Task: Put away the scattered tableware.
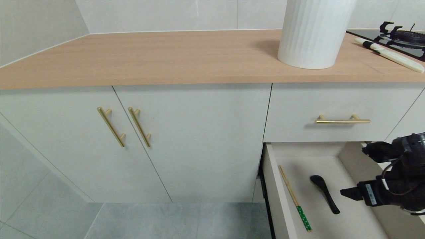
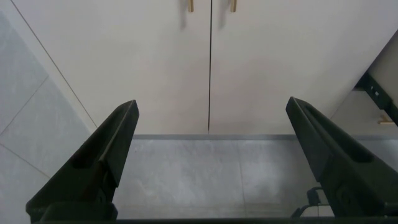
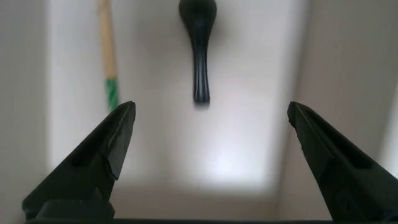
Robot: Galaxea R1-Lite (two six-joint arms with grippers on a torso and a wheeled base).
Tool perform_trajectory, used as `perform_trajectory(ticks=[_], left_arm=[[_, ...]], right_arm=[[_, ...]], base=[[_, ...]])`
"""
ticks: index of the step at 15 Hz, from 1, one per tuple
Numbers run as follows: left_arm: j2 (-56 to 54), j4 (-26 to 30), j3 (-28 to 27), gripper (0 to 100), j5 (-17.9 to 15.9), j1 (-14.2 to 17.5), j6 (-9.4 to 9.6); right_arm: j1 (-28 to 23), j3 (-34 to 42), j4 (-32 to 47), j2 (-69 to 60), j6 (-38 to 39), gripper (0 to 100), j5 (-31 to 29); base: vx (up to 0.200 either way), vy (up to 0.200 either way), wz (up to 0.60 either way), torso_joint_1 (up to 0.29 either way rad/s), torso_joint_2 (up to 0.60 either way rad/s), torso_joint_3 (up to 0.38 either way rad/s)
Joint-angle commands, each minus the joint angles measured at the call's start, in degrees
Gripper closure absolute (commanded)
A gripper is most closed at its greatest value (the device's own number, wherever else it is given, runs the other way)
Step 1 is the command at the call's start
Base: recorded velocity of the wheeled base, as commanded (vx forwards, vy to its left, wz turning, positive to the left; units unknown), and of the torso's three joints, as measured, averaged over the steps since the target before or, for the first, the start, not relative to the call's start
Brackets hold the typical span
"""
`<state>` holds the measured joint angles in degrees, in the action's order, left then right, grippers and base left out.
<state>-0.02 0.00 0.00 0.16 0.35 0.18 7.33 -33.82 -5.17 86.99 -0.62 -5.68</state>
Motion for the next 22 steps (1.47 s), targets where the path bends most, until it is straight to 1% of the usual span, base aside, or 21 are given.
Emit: perform_trajectory(ticks=[1, 2, 3, 4, 5, 8, 9, 10, 12, 16, 18, 20, 22], left_arm=[[0.0, 0.0, 0.0, 0, 0.0, 0.0, -0.01], [0.0, 0.0, 0.0, 0, 0.0, 0.1, -0.01], [0.0, 0.0, 0.0, 0, 0.0, 0.0, 0.26], [0.0, 0.0, 0.0, 0, 0.0, 0.0, 0.08], [0.0, 0.0, 0.0, 0, 0.0, 0.1, -0.01], [0.0, 0.0, 0.0, 0, 0.0, 0.0, -0.09], [0.0, 0.0, 0.0, 0, 0.0, 0.0, -0.09], [0.0, 0.0, 0.0, 0, 0.0, 0.0, -0.09], [0.0, 0.0, -0.1, 0, 0.0, 0.1, -0.09], [0.0, 0.0, 0.0, 0, 0.0, 0.1, -0.09], [0.0, 0.1, 0.0, 0, 0.0, 0.0, -0.09], [0.0, 0.0, 0.0, 0, 0.0, 0.1, -0.09], [0.0, 0.0, -0.1, 0, 0.0, 0.0, -0.09]], right_arm=[[1.8, -1.2, 9.7, -13.6, 1.3, 0, 0.1], [2.0, -2.6, 14.0, -16.9, 1.6, 0, 0.1], [2.3, -3.8, 16.8, -19.2, 1.7, 0, 0.1], [2.4, -4.7, 19.1, -20.5, 1.6, 0, 0.4], [2.5, -5.2, 20.4, -21.2, 1.5, 0, 0.4], [2.6, -4.7, 20.6, -21.2, 1.2, 0, 0.4], [3.4, -4.2, 20.6, -21.6, 1.1, 0, 0.4], [4.3, -3.8, 20.6, -22.1, 1.1, 0, 0.3], [6.9, -3.8, 23.2, -23.4, 1.1, 0, 0.0], [7.4, -3.4, 24.4, -23.9, -0.2, 0, -0.1], [7.5, -3.8, 29.8, -23.7, -3.0, 0, 0.2], [7.6, -3.4, 32.0, -22.2, -4.7, 0, 0.4], [10.0, -3.3, 35.3, -19.3, -4.7, 0, 0.4]], base=[[0.0, 0.0, 0.0, 0.0, 0.0, 0.0], [0.0, 0.0, 0.0, 0.0, 0.0, 0.0], [0.0, 0.0, 0.0, 0.0, 0.0, 0.0], [0.0, 0.0, 0.0, 0.0, 0.0, 0.0], [0.0, 0.0, 0.0, 0.0, 0.0, 0.0], [0.0, 0.0, 0.0, 0.0, 0.0, 0.0], [0.0, 0.0, 0.0, 0.0, 0.0, 0.0], [-0.2, 0.0, 0.0, 0.002, 0.0, -0.002], [-0.2, 0.0, 0.0, 0.012, 0.0, 0.002], [-0.2, 0.0, 0.0, -0.002, 0.0, 0.005], [-0.2, 0.0, 0.0, 0.005, 0.0, 0.002], [0.0, 0.0, 0.0, 0.0, 0.0, 0.0], [0.0, 0.0, 0.0, 0.0, 0.0, 0.0]])
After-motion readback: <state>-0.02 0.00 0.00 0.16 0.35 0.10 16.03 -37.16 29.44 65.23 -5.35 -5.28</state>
